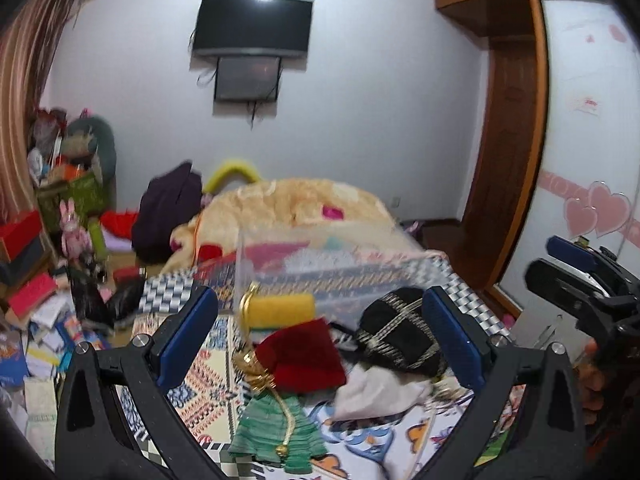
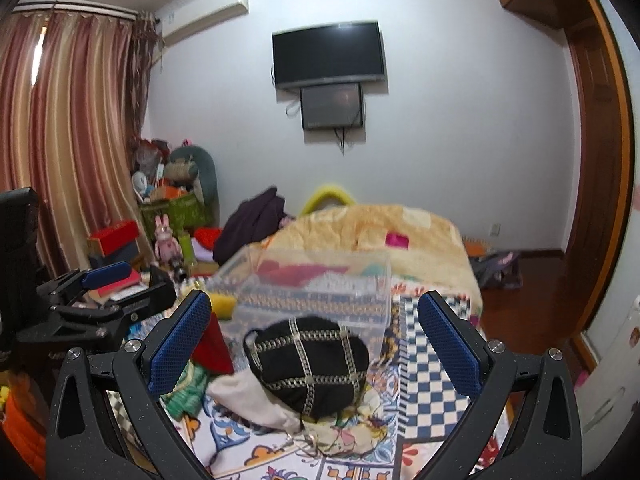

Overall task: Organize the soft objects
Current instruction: 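Grasp the yellow sponge with the left tool while the right tool grasps the black chain-trimmed cap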

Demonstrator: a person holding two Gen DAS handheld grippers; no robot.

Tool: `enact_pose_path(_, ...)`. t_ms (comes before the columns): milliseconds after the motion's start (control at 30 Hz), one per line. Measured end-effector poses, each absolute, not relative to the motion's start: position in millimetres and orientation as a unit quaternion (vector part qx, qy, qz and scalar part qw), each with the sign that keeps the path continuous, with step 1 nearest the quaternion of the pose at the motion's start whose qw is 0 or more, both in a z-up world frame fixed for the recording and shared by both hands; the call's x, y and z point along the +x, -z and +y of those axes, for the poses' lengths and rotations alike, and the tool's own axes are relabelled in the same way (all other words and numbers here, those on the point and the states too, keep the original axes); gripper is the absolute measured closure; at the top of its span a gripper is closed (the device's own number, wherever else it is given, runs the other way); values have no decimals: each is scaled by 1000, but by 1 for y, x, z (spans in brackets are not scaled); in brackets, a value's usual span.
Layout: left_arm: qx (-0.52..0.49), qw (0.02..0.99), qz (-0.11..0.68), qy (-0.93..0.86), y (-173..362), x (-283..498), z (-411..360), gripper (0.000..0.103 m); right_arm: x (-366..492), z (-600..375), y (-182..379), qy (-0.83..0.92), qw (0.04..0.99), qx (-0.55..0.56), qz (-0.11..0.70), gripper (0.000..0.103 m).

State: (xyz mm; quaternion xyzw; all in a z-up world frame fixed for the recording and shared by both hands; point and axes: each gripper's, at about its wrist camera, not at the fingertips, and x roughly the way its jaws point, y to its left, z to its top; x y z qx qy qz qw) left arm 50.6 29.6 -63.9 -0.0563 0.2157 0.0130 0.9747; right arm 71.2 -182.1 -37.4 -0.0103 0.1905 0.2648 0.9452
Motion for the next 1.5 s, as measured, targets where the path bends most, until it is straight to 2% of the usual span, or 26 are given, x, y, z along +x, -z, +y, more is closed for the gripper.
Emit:
enact_pose_path(400,-96,961,257,-30,101,95,58,1,110,-177,91,-268,917,9,296,0)
enact_pose_path(500,-93,959,267,-28,106,105,59,13,116,-172,99,-269,910,4,314,0)
enact_pose_path(667,-106,953,282,-24,118,113,63,24,118,-162,108,-293,893,12,341,2)
enact_pose_path(733,-113,951,286,-18,121,115,65,38,116,-157,111,-300,889,9,345,4)
enact_pose_path(767,-117,950,288,-15,122,115,65,39,117,-155,111,-302,888,8,348,5)
enact_pose_path(933,-114,953,282,-11,121,110,63,40,125,-150,120,-304,881,5,362,20)
enact_pose_path(1100,-109,956,274,-9,115,104,60,40,124,-151,118,-314,876,7,365,53)
enact_pose_path(1300,-105,961,254,-6,101,96,57,40,117,-155,108,-317,883,2,347,83)
enact_pose_path(1433,-101,966,239,-4,91,93,54,40,114,-162,99,-318,890,6,327,91)
enact_pose_path(1500,-97,968,233,-5,86,93,52,40,113,-166,95,-317,893,10,319,92)
